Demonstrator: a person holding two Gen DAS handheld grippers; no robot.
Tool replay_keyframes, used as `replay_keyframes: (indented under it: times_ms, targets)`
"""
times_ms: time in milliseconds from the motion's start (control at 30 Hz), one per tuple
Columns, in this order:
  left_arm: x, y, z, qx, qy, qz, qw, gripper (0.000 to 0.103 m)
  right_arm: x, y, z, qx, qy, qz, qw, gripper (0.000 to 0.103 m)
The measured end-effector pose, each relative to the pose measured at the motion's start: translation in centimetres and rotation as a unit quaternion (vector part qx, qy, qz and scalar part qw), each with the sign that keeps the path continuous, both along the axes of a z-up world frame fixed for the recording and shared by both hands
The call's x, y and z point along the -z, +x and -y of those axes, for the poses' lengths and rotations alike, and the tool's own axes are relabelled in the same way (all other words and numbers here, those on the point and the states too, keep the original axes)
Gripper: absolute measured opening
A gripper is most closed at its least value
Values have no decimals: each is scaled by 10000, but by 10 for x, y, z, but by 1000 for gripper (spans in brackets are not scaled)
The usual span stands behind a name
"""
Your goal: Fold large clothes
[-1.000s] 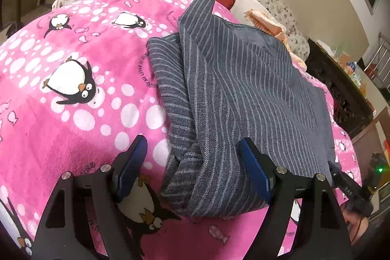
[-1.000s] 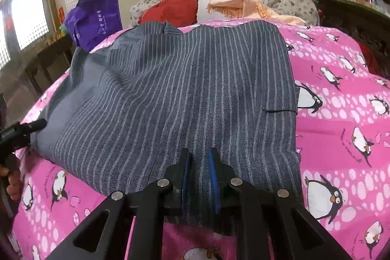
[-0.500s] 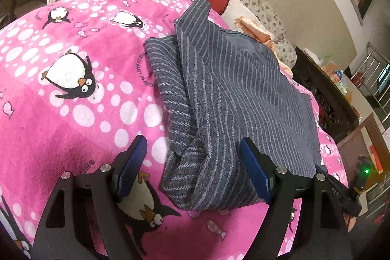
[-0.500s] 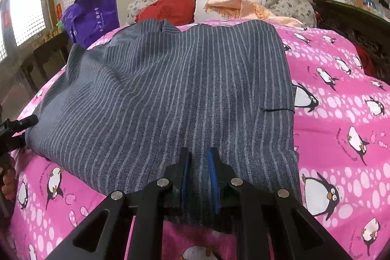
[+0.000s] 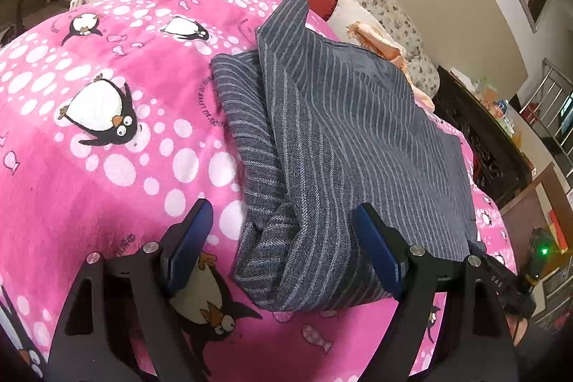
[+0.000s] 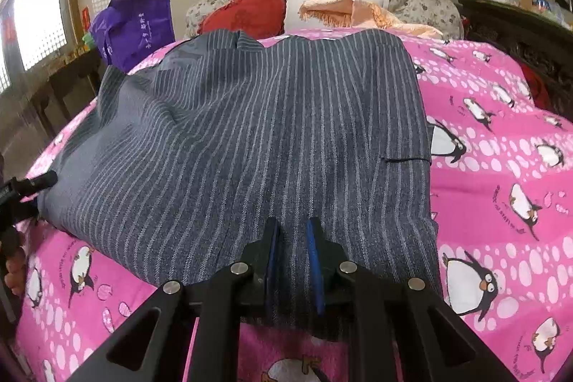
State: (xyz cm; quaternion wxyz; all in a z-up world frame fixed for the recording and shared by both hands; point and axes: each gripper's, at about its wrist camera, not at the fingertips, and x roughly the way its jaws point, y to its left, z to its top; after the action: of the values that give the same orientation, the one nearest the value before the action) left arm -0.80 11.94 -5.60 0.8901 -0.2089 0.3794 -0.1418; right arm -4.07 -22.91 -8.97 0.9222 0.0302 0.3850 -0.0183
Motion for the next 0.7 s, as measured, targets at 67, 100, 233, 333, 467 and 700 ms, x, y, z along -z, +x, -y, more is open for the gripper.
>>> replay_keyframes:
  times_ms: [67, 100, 233, 333, 467, 700]
  targets:
    - [0, 2, 2, 45, 29, -11, 10000, 85, 0, 0, -4, 13, -136, -8, 9999, 15]
    - [0, 2, 2, 66, 23, -15, 10000, 86, 0, 0, -5, 16, -174, -10, 9998, 15]
    - [-4, 9, 0, 90, 11, -154, 9998, 86, 0, 1, -3, 11, -75, -2, 10000, 15]
    - [-11, 18, -9, -20, -181, -412, 9990, 86, -1, 0, -3, 12, -32, 17, 10000, 15]
    - [-10, 57, -19, 24, -286, -682, 9973, 86, 0, 1, -5, 25, -97, 14, 9999, 15]
    - [-13, 103, -8, 955, -158, -787, 9922, 88, 0, 1, 1, 5, 162, 19, 9999, 15]
